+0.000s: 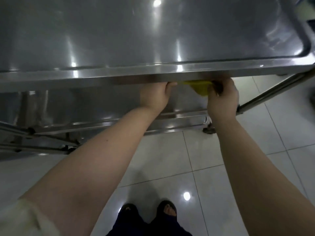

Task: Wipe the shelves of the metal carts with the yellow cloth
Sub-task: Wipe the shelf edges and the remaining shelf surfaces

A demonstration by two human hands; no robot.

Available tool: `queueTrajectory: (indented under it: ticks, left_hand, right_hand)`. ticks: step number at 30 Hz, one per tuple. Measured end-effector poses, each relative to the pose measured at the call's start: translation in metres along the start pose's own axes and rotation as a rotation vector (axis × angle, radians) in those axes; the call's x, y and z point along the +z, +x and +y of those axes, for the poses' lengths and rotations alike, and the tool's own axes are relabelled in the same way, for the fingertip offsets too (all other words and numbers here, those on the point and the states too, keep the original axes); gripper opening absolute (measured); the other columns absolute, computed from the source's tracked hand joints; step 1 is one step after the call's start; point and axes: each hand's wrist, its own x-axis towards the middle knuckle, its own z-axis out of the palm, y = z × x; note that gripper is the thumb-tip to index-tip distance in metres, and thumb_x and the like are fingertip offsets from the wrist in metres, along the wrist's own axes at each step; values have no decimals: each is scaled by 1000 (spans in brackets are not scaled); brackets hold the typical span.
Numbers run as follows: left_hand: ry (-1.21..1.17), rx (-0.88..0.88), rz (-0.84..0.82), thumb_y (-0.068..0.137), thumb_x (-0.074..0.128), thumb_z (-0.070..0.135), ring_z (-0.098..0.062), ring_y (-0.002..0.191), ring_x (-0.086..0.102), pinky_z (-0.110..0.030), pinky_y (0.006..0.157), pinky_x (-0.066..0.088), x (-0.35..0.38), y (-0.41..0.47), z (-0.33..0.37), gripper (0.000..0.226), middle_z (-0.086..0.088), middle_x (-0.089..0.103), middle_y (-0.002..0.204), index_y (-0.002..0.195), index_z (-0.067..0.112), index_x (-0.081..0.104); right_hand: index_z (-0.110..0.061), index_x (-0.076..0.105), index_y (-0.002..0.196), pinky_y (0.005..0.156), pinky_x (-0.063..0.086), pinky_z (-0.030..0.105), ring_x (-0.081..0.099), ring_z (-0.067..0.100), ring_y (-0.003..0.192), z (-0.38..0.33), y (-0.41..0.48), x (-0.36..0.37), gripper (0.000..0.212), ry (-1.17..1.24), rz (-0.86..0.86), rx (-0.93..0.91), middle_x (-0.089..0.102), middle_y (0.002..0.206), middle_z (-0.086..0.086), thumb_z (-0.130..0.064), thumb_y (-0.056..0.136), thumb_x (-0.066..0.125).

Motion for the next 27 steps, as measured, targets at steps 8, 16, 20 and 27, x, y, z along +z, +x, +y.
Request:
queueTrajectory:
  ticks: [8, 16, 20, 27]
  left_hand:
    - [232, 263, -252, 98, 51, 19, -29, 146, 19, -48, 118, 10, 104, 19, -101, 29, -6, 32, 156, 125, 19, 62]
    - [360, 147, -134, 104, 31, 29, -31, 150, -1, -54, 120, 1, 107, 56, -146, 52, -5, 8, 164, 154, 27, 19]
    - [451, 99, -210, 104, 20, 41, -29, 150, -8, -62, 117, 2, 116, 60, -154, 54, 1, -2, 165, 155, 36, 4]
    - [459, 11, -300, 101, 12, 54, -29, 150, -8, -73, 108, -8, 123, 61, -158, 52, 7, -6, 164, 152, 49, 1]
  right_hand:
    - [-9, 72, 91, 69, 55, 45, 60, 37, 82, 148, -28, 79, 16, -471, -332, -591, 65, 90, 11, -5, 76, 68]
    - [-29, 56, 136, 113, 28, 40, 39, 23, 137, 140, 26, 97, 37, -552, -489, -644, 47, 147, -4, -27, 99, 51]
    - [-48, 10, 151, 117, -16, 46, -14, 11, 148, 147, 35, 118, 51, -784, -835, -603, -2, 161, -22, -44, 104, 30]
    - [-46, 9, 153, 121, -3, 46, 1, 17, 151, 191, 88, 76, 51, -862, -634, -235, 4, 163, -16, -45, 105, 26]
